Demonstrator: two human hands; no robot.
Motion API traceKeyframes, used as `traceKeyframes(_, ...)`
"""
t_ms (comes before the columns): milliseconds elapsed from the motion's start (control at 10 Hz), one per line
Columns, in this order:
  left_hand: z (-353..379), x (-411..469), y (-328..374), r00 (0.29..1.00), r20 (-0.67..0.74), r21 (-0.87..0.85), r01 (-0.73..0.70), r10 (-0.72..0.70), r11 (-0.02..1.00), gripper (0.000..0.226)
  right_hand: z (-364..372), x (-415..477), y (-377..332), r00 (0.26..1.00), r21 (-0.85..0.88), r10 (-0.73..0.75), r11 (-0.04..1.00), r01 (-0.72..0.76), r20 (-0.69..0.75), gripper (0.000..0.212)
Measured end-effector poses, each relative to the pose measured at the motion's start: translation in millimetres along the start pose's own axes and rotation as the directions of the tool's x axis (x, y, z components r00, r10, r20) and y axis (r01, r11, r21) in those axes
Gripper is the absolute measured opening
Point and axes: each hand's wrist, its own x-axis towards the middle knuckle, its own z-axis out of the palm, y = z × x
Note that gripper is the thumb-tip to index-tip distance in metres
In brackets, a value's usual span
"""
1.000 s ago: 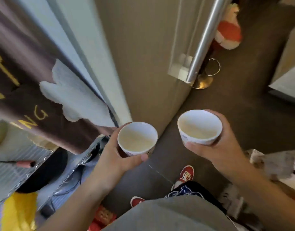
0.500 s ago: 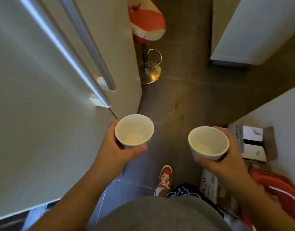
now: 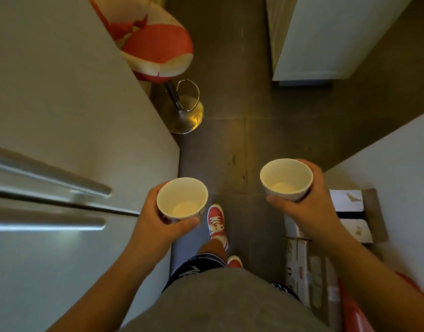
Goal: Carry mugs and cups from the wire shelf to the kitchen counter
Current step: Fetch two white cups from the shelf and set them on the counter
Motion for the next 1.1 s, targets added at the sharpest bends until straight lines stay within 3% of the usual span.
traceKeyframes(100,11,53,10,1.000,0.010,-0.072,0.014,-0.014,0.997,0.089,0,54,-3,1.000,-0.005,0.006,1.000,-0.006,-0.027,0.090)
traceKeyframes(200,21,122,22,0.999,0.050,-0.025,0.008,-0.007,1.000,0.073,-6,109,-9,0.998,-0.002,0.023,1.000,-0.023,-0.061,0.092)
traceKeyframes(500,92,301,102,0.960,0.274,-0.035,-0.044,0.052,0.998,0.067,-66,212,-25,0.958,0.039,0.095,0.995,-0.088,-0.272,0.091)
traceKeyframes(600,130,350,136,0.927,0.358,-0.026,-0.104,0.107,0.994,0.068,-100,233,-17,0.914,0.100,0.181,0.983,-0.155,-0.363,0.102)
traceKeyframes(700,176,396,174,0.885,0.442,-0.046,-0.141,0.147,0.989,0.068,-130,248,1,0.890,0.021,0.226,0.971,-0.238,-0.397,0.098)
traceKeyframes(800,227,436,209,0.856,0.497,-0.059,-0.127,0.140,0.990,0.072,-163,277,13,0.865,0.031,0.252,0.964,-0.265,-0.434,0.092)
traceKeyframes(900,273,471,238,0.841,0.521,-0.054,-0.134,0.142,0.990,0.076,-191,325,19,0.829,0.083,0.217,0.975,-0.204,-0.515,0.105)
traceKeyframes(1100,324,531,280,0.833,0.539,-0.044,-0.123,0.127,0.991,0.072,-247,410,29,0.836,0.134,0.269,0.963,-0.233,-0.478,0.091)
